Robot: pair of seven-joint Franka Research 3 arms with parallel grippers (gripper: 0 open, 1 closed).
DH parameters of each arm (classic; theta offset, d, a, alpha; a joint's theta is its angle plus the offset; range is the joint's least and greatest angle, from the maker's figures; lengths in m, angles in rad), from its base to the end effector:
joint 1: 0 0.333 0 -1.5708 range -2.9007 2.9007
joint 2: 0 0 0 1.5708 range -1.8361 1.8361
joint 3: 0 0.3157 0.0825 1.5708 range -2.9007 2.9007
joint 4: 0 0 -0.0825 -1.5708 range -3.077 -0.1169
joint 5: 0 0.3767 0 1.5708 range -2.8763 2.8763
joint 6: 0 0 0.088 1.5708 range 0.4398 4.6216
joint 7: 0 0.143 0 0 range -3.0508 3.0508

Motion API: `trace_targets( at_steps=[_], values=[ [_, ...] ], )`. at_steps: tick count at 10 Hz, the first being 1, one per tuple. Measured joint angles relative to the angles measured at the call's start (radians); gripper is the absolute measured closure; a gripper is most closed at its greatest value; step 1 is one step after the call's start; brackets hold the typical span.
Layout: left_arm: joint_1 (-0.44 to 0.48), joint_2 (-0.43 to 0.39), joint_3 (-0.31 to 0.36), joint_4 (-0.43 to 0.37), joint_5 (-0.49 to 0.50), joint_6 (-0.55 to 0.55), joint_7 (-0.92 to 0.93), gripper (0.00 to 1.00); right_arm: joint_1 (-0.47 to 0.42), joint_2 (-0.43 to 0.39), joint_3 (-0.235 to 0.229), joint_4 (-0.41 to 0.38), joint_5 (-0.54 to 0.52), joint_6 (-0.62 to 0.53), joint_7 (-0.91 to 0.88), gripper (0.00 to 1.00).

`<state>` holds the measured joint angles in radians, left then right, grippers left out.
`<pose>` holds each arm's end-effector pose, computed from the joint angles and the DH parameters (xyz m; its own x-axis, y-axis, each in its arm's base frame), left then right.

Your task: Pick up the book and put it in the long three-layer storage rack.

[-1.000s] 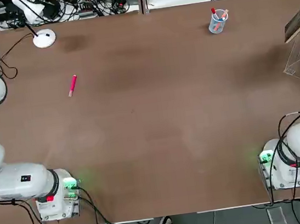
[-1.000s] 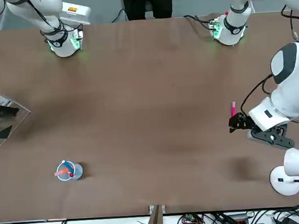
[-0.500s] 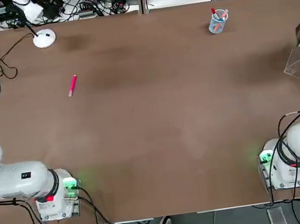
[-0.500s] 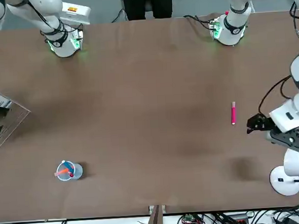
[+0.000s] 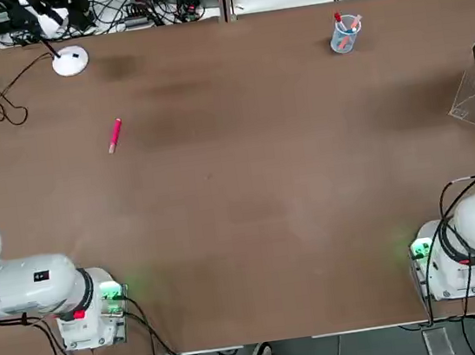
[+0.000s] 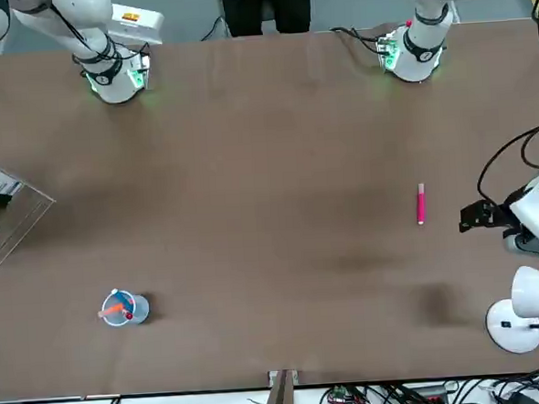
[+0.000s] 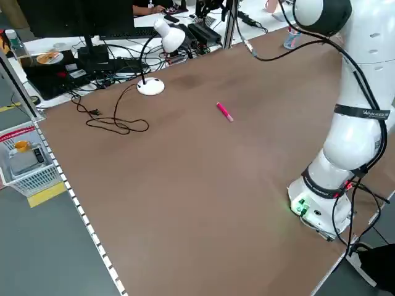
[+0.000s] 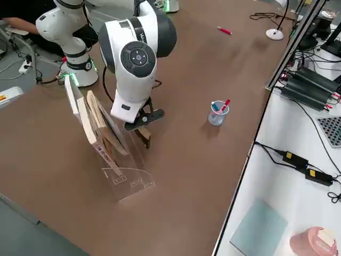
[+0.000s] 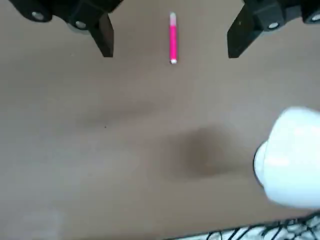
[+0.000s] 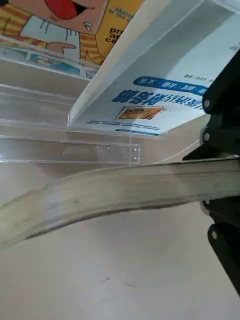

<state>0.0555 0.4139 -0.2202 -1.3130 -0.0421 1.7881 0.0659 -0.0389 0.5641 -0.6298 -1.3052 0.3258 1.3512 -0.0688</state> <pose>0.6766 -0.0919 0.4805 0.9777 -0.1951 0.0772 -0.2036 -0.9711 0.1244 0.5618 -0.2853 0.4009 0.7644 -0.5031 -0.4032 -0.5593 -0.8285 -0.0267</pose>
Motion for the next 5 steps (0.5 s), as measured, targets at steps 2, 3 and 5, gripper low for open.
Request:
trace_targets(
  at_steps=[2,3,5],
  values=[
    [0.001,-0.021,0.0,-0.009,0.0,-0.021,-0.023,0.0,0.003,0.005,0.001,0.005,-0.014,-0.002,0.044,0.82],
    [0.003,-0.038,0.001,-0.025,0.0,-0.024,-0.027,0.0,0.005,0.012,0.001,0.011,-0.028,-0.008,0.078,0.82],
    [0.004,-0.064,0.002,-0.049,0.0,-0.025,-0.03,0.0,0.007,0.021,0.002,0.017,-0.032,-0.017,0.111,0.82]
  ],
)
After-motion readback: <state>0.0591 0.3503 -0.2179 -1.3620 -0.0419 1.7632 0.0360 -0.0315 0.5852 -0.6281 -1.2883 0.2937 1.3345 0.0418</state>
